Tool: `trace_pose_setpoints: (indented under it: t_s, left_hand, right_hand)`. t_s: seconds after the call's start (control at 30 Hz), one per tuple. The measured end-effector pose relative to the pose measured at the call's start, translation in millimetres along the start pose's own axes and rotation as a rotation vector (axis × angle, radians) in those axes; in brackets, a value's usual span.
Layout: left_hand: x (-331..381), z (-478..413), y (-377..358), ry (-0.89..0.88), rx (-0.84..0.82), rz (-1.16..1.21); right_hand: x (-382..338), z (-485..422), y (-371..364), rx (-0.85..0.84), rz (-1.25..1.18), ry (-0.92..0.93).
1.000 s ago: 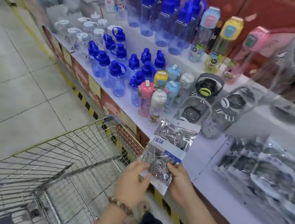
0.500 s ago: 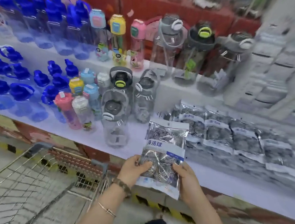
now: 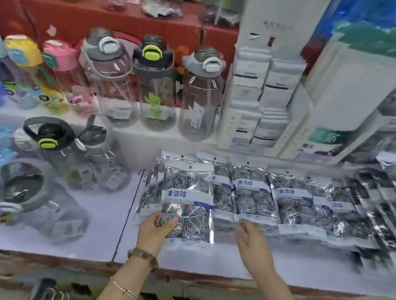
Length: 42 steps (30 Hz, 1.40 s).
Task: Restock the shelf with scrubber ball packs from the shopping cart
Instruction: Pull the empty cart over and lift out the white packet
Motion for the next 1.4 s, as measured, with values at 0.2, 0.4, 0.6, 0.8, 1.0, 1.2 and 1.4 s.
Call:
trace_pose_setpoints:
  t_s: [0.2, 0.4, 0.6, 0.8, 1.0, 1.2, 1.4]
  left_hand:
    - [28.7, -22.8, -35.3, 0.037, 0.063, -0.022]
    - [53.3, -42.7, -52.4, 0.029, 0.05, -0.073]
    - [59.8, -63.2, -63.2, 0.06, 0.04, -0.127]
    - [70.0, -71.8, -62.0, -0.042, 0.147, -0.304]
    - [84.6, -77.6, -75.3, -0.429, 0.169, -0.856]
    - [97.6, -93.6, -109.0, -0.573, 0.026, -1.196]
    - [94.0, -98.9, -118.5, -0.562, 0.011, -1.251]
  right_hand:
    - [16.3, -52.1, 19.1, 0.022, 0.202, 0.107]
    - [15.5, -95.5, 8.1, 0.029, 0.392, 0.183]
    - [29.1, -108.8, 1.9, 0.028, 0.529, 0.118]
    - [31.8, -112.5, -1.8, 0.011, 0.515, 0.091]
    - [28.8, -113.7, 0.9, 0.046, 0.478, 0.108]
    - [28.6, -121.6, 5.2, 0.078, 0.429, 0.066]
    - [31.0, -129.8, 0.2, 0.069, 0.53, 0.081]
Point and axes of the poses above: each hand's wrist, its own z-axis away from the middle knuckle, its own y-axis out of the back of the hand, x = y × z, the point moved 4 cm from there along -z, towards the middle knuckle, and after that the axes turned 13 degrees about -z, right-handed, at the moved point
